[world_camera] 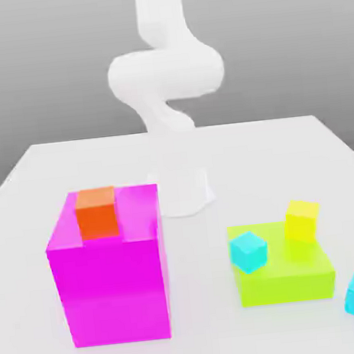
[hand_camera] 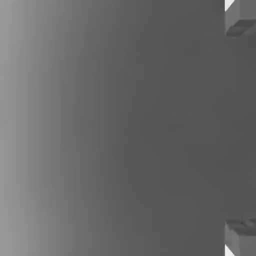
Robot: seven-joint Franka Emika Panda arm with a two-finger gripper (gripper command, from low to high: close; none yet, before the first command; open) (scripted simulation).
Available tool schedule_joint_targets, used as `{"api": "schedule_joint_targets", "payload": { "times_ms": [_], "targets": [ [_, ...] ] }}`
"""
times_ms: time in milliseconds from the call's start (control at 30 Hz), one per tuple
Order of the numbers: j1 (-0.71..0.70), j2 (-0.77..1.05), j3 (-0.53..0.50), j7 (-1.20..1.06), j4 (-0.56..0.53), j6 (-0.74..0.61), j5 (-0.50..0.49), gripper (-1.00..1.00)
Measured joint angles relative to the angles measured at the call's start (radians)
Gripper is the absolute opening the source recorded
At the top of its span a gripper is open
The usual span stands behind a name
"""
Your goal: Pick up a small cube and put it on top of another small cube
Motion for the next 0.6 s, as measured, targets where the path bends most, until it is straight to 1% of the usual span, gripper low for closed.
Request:
{"api": "schedule_joint_targets", "payload": {
  "times_ms": [367,600],
  "targets": [
    [0.146,0.404,0.087,-0.119,-0.035,0.142,0.029,0.0],
    [0.233,0.658,0.163,-0.157,-0.057,0.232,-0.005,0.0]
  ]
}}
